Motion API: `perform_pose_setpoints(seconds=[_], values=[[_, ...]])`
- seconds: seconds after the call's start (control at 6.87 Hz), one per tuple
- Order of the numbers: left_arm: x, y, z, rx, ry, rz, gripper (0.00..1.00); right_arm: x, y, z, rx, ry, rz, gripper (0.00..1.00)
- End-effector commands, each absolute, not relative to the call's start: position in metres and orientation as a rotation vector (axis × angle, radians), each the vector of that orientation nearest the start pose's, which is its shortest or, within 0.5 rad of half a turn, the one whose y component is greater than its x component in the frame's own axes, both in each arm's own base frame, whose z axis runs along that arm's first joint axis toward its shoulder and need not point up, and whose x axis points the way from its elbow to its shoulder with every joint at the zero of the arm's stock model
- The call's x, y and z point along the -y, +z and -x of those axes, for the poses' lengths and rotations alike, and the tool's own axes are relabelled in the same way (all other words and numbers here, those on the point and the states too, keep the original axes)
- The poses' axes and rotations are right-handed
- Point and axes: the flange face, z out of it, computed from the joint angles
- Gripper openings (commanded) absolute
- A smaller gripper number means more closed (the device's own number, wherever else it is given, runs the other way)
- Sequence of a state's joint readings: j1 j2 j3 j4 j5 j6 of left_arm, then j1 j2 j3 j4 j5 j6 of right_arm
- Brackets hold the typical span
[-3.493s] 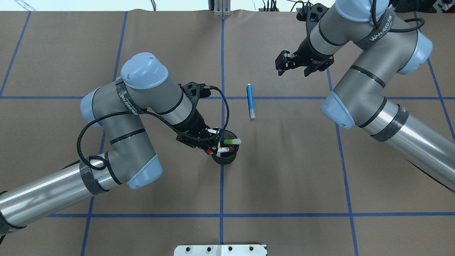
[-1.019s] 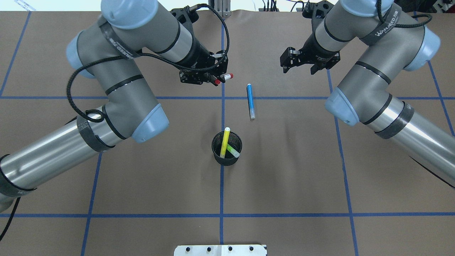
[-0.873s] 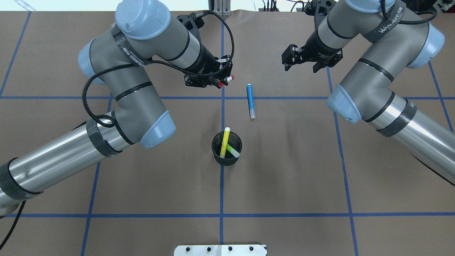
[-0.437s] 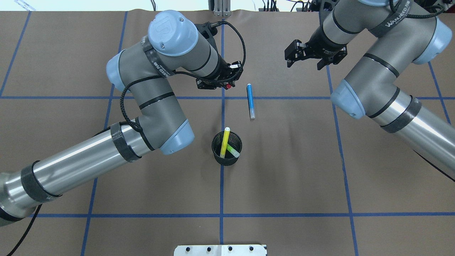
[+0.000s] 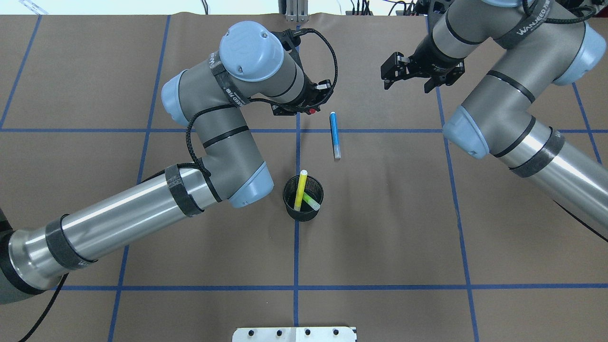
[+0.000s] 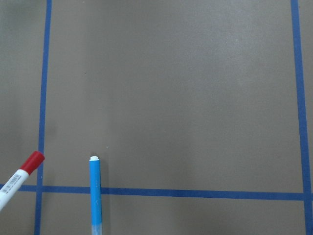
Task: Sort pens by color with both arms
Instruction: 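Carry the white marker beside the blue marker with the left gripper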
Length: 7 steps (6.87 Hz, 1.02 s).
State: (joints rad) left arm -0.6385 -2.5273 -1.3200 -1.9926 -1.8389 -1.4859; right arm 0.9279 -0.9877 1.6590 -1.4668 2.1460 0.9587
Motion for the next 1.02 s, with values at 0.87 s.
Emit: perform_pose_setpoints(seconds=[0.87], values=[[0.544,0.126,-0.593,-1.086,-0.241,-0.218,0.21,0.583,0.264,0.338,0.919,0.068,-0.134,0.99]])
